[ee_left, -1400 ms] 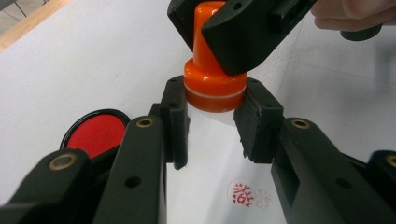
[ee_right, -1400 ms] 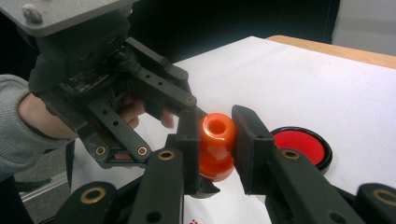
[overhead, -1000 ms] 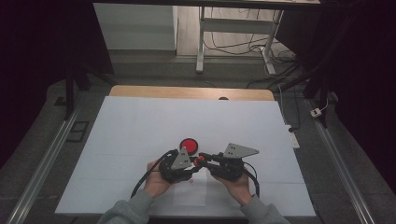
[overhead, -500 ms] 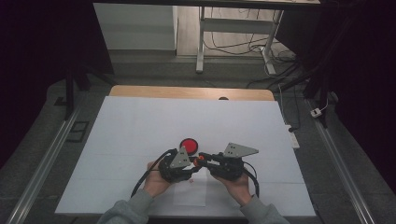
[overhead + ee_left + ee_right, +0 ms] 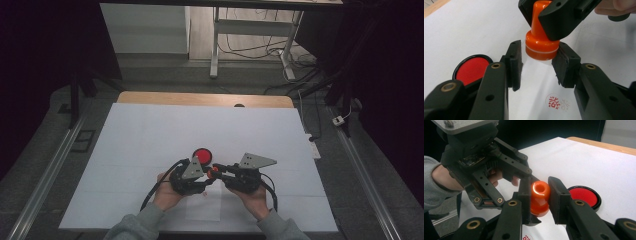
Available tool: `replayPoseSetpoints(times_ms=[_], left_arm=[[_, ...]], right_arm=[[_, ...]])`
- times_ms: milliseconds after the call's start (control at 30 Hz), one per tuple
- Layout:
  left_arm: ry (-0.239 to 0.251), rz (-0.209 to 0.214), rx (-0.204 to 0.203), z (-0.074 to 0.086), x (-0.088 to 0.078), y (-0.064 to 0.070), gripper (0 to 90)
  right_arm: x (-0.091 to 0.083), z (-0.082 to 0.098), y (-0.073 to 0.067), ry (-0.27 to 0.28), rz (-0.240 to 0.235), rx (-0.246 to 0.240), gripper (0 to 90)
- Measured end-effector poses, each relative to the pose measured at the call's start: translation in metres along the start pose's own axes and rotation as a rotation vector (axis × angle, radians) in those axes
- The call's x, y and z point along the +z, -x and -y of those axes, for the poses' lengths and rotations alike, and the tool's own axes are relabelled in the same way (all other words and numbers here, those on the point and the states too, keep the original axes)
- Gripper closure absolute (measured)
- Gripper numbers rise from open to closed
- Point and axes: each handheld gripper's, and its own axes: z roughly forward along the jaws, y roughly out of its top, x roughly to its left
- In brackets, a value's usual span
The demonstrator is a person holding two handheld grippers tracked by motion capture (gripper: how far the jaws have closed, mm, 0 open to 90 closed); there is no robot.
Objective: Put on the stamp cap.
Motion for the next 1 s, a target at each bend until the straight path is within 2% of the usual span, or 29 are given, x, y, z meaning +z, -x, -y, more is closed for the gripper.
replayPoseSetpoints(times_ms=[233, 367, 467, 633, 1000], left_arm=[[-0.015, -0.013, -0.009, 0.000, 0.000, -0.002, 52.1], [-0.026, -0.015, -0.028, 0.001, 0.000, -0.004, 43.7], [-0.039, -0.022, -0.027, 0.002, -0.003, -0.005, 37.1], [-0.031, -0.029, -0.046, 0.004, -0.012, -0.007, 29.9], [-0.028, -0.039, -0.080, 0.016, -0.034, -0.014, 25.8]], right_arm=[[0.000, 0.000, 0.000, 0.003, -0.001, 0.001, 73.3], [-0.001, 0.000, 0.001, 0.007, 0.002, 0.004, 73.3], [-0.002, -0.001, 0.001, 0.010, 0.008, 0.005, 73.3], [-0.004, -0.001, 0.003, 0.014, 0.014, 0.004, 73.3], [-0.008, -0.002, 0.006, 0.021, 0.026, 0.007, 73.3]])
